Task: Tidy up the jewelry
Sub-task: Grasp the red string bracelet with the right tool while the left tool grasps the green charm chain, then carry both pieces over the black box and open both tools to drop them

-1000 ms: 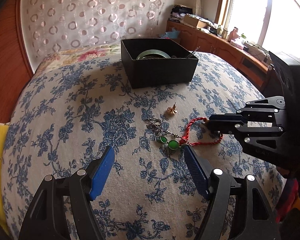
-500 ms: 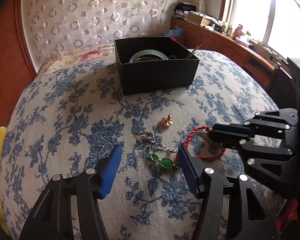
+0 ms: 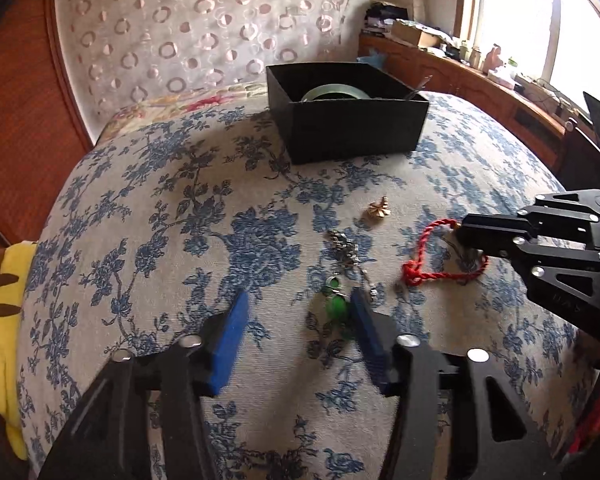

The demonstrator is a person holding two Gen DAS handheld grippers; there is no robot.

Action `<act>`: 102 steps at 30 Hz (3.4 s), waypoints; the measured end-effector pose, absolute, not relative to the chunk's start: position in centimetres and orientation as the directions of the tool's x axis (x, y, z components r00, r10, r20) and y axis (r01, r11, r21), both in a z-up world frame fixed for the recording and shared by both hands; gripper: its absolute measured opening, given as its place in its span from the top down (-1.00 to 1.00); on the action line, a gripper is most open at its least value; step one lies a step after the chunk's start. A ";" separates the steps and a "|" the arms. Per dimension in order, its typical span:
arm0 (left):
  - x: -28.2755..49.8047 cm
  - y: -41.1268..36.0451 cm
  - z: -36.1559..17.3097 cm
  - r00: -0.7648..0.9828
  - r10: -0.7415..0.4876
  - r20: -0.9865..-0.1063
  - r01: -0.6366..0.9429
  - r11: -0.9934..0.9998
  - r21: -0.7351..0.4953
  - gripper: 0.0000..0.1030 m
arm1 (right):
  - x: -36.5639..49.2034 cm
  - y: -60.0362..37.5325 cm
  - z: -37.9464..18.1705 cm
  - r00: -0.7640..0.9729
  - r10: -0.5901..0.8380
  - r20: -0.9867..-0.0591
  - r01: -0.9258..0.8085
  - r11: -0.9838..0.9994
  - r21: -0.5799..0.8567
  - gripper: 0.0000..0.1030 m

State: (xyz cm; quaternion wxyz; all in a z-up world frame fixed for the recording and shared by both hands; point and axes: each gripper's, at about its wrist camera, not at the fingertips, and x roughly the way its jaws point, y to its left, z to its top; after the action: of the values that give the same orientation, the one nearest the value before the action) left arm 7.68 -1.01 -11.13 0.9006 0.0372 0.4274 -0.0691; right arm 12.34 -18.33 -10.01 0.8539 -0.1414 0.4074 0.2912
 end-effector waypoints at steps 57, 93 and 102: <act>16.2 -0.7 0.1 0.768 -0.209 -0.605 0.252 0.968 -0.015 0.79 | 27.6 -17.1 -2.3 0.625 0.371 -0.686 -0.517 0.856 -0.008 0.84; 20.3 -4.4 1.0 0.781 -0.155 -0.605 0.238 0.969 0.059 0.20 | 23.2 -21.9 -2.0 0.619 0.398 -0.678 -0.544 0.839 -0.005 0.13; 16.8 -4.3 0.0 0.777 -0.183 -0.602 0.268 0.962 0.053 -0.24 | 18.7 -22.6 -1.4 0.624 0.436 -0.649 -0.572 0.820 0.000 0.13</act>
State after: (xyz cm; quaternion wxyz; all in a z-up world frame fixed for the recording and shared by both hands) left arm 16.82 -4.35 -0.01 0.9403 0.0678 0.3113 -0.1200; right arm 18.74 -22.55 -1.44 0.8952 -0.1034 0.3297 0.2814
